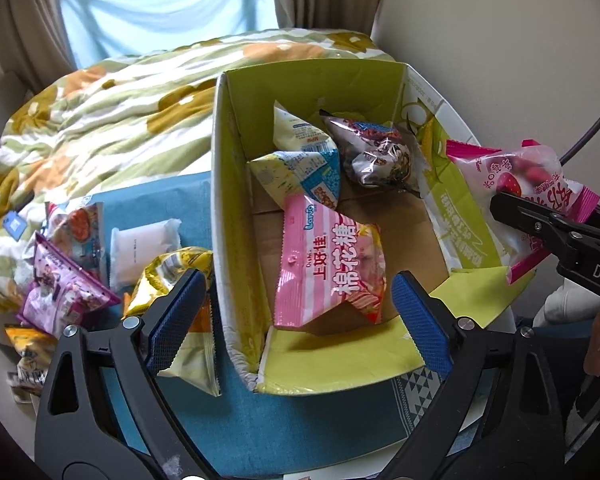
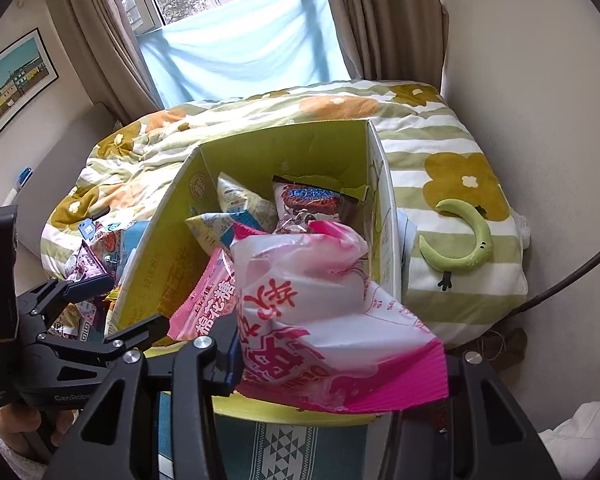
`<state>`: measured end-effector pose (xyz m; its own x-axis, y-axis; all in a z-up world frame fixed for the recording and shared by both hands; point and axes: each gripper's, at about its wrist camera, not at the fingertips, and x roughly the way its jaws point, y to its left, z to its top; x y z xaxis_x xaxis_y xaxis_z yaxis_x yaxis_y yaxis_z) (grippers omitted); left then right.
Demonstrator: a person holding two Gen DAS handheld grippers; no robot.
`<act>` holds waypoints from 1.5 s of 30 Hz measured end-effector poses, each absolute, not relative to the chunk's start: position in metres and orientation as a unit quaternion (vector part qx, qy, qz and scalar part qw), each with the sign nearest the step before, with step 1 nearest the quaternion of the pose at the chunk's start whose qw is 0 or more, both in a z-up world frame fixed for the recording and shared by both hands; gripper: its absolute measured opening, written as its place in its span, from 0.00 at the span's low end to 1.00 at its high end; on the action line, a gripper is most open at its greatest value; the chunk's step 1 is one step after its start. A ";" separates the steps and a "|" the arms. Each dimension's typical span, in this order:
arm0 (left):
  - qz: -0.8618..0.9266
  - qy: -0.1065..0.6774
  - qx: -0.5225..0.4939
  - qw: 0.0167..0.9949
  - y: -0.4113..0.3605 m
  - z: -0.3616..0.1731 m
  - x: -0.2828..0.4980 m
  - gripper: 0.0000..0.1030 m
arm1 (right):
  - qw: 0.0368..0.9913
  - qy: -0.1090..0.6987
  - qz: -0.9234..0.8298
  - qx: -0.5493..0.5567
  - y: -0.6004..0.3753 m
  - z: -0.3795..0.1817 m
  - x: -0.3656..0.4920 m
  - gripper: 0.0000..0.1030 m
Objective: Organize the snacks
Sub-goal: 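Carry both pink bags into the cardboard box and open both tools, then withdraw both tools from the box toward the remaining snacks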
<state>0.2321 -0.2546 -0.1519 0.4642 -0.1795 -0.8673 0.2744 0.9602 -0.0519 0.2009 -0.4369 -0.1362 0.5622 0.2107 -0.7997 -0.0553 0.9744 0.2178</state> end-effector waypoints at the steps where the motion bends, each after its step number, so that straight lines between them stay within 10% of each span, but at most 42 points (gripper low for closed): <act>1: -0.131 0.501 0.046 0.855 -0.252 -0.151 0.233 0.91 | 0.878 0.464 0.077 0.085 -0.436 -0.137 0.202 0.41; 15: -0.113 0.520 0.045 0.846 -0.221 -0.158 0.215 0.91 | 0.860 0.495 0.067 0.104 -0.419 -0.167 0.228 0.44; 20: -0.115 0.518 0.041 0.847 -0.215 -0.159 0.212 0.91 | 0.876 0.472 0.060 0.081 -0.414 -0.163 0.220 0.98; 45: -0.062 0.460 0.033 0.885 -0.203 -0.101 0.172 0.91 | 0.900 0.426 0.062 0.076 -0.418 -0.115 0.171 0.98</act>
<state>0.1722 -0.2035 -0.1008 0.5696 -0.0800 -0.8180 0.1401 0.9901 0.0008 0.1707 -0.4182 -0.1155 0.6299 0.1767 -0.7563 -0.0471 0.9807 0.1899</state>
